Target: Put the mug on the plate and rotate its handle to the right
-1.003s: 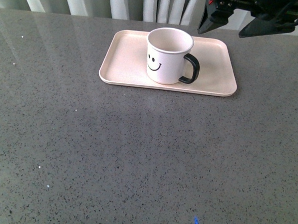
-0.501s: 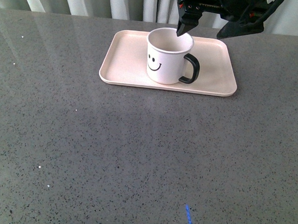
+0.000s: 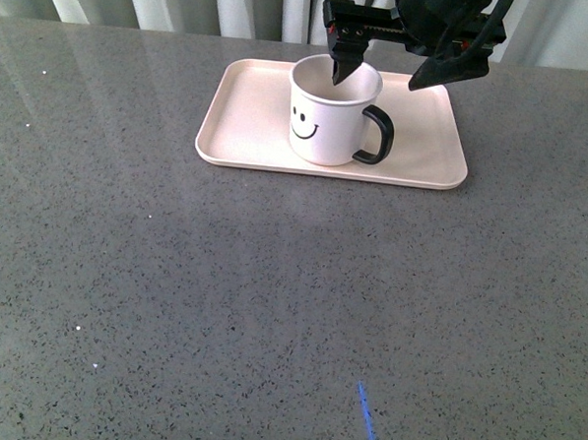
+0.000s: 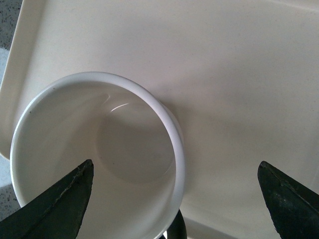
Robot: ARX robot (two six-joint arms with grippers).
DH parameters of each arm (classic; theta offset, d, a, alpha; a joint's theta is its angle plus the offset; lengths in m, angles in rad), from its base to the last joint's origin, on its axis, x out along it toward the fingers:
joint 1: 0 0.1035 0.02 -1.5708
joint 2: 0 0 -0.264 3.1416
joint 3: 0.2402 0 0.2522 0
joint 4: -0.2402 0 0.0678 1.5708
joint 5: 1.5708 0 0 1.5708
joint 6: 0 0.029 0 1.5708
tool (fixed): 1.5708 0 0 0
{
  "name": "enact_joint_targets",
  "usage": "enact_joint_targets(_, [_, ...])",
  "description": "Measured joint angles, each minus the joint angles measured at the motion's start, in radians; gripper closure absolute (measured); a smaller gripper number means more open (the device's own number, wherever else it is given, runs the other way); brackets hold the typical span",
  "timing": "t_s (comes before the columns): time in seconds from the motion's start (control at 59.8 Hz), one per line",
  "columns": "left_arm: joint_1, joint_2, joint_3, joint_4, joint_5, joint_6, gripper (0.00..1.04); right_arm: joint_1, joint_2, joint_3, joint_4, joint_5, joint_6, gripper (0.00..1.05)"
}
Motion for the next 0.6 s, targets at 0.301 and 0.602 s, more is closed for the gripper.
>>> enact_joint_targets(0.301, [0.000,0.000,0.000,0.000,0.000,0.000,0.09,0.010,0.066,0.100,-0.055,0.000,0.024,0.09])
enact_joint_targets(0.602, [0.000,0.000,0.000,0.000,0.000,0.000,0.09,0.012,0.104,0.159,-0.093,0.004,0.039,0.48])
